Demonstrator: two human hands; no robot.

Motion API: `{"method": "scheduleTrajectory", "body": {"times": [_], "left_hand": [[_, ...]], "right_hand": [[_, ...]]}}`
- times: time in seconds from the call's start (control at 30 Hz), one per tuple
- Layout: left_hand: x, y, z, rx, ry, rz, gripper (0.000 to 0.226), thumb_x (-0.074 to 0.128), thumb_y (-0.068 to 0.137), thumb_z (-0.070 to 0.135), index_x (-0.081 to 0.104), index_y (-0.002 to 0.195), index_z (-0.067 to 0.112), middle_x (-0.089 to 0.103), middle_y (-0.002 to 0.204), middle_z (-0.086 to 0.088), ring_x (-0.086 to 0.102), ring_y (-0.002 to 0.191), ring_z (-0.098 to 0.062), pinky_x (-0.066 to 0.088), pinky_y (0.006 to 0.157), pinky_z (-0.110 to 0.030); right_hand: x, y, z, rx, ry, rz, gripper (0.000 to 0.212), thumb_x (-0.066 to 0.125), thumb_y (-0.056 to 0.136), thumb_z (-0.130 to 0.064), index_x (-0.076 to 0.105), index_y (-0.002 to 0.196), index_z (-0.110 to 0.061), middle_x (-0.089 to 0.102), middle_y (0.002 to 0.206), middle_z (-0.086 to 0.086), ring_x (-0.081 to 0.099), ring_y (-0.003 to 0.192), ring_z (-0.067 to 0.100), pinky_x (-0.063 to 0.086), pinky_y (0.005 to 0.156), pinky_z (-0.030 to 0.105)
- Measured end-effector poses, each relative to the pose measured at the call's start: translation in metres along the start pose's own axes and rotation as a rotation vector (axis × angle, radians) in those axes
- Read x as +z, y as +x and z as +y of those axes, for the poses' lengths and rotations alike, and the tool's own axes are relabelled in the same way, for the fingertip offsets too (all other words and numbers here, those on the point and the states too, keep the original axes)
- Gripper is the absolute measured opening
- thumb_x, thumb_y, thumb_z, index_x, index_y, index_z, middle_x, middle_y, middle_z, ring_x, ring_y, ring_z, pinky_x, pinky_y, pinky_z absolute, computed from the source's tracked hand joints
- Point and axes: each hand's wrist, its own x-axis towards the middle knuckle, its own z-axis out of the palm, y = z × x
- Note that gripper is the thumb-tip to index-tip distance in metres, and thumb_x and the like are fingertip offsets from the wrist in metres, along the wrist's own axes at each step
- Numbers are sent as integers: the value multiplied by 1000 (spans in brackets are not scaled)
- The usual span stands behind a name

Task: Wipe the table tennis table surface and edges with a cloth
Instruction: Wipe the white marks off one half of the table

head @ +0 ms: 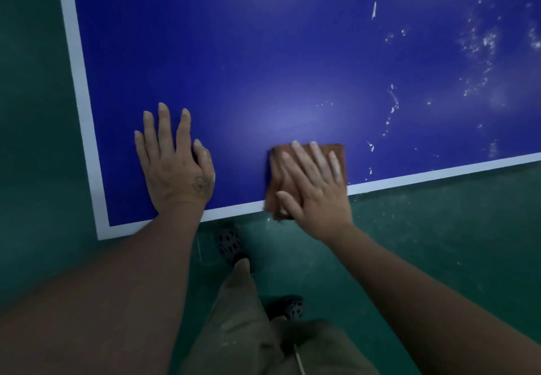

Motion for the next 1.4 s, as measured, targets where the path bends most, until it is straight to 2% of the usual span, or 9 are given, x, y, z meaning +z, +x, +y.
{"method": "scheduleTrajectory", "body": {"times": [0.2,0.37,0.43,0.6,0.8,0.93,1.07,1.17,1.4], "left_hand": [[-3,0,1,7,-2,3,58,36,114,36,37,170,21,22,181,-10,13,170,-33,9,138,-54],[-5,-1,2,12,-11,10,56,38,114,35,41,167,18,25,180,-12,15,169,-34,10,137,-54],[-6,-2,2,14,-43,14,54,39,114,33,45,165,16,28,179,-13,16,169,-34,10,138,-53],[-5,-5,5,25,-69,38,49,41,115,25,51,160,10,37,175,-14,24,167,-34,14,138,-51],[3,-17,67,14,-129,29,48,43,114,21,53,159,7,43,172,-14,28,165,-33,16,137,-53],[22,-22,136,23,-125,-26,51,43,114,27,50,162,11,35,176,-12,22,167,-33,12,138,-53],[44,-21,188,-62,-19,-38,60,32,116,40,31,172,18,16,183,-9,9,170,-35,7,138,-56],[56,-20,193,-74,32,-21,60,29,117,42,26,174,21,13,183,-8,7,170,-34,7,137,-57],[56,-19,194,-85,-5,-19,54,29,118,31,38,169,18,22,181,-9,11,170,-33,9,138,-55]], "right_hand": [[-25,9,112,340,-13,-36,74,30,107,-66,20,172,-33,14,180,-7,6,167,23,8,133,59],[-25,40,89,620,22,-4,80,19,105,-69,19,173,-25,10,181,-1,2,168,26,4,132,60],[-22,47,57,590,37,23,80,22,105,-67,23,172,-23,13,181,0,4,167,29,3,133,60],[-8,41,7,268,14,36,74,34,108,-64,26,171,-26,16,180,-3,7,168,27,3,134,57],[-14,18,87,-81,-11,9,70,33,110,-66,29,170,-30,15,180,-7,6,168,23,10,134,57],[-27,2,180,60,-53,-2,72,27,108,-67,21,171,-34,13,180,-10,6,168,20,10,133,57],[-37,-9,236,202,-52,-22,73,22,109,-67,19,172,-30,10,181,-7,2,168,21,11,132,60],[-33,-3,227,184,-55,4,75,25,109,-64,21,172,-24,13,181,-2,4,168,26,10,132,61],[-14,45,131,-26,70,49,72,40,109,-62,33,169,-23,18,180,1,10,167,27,14,131,61]]}}
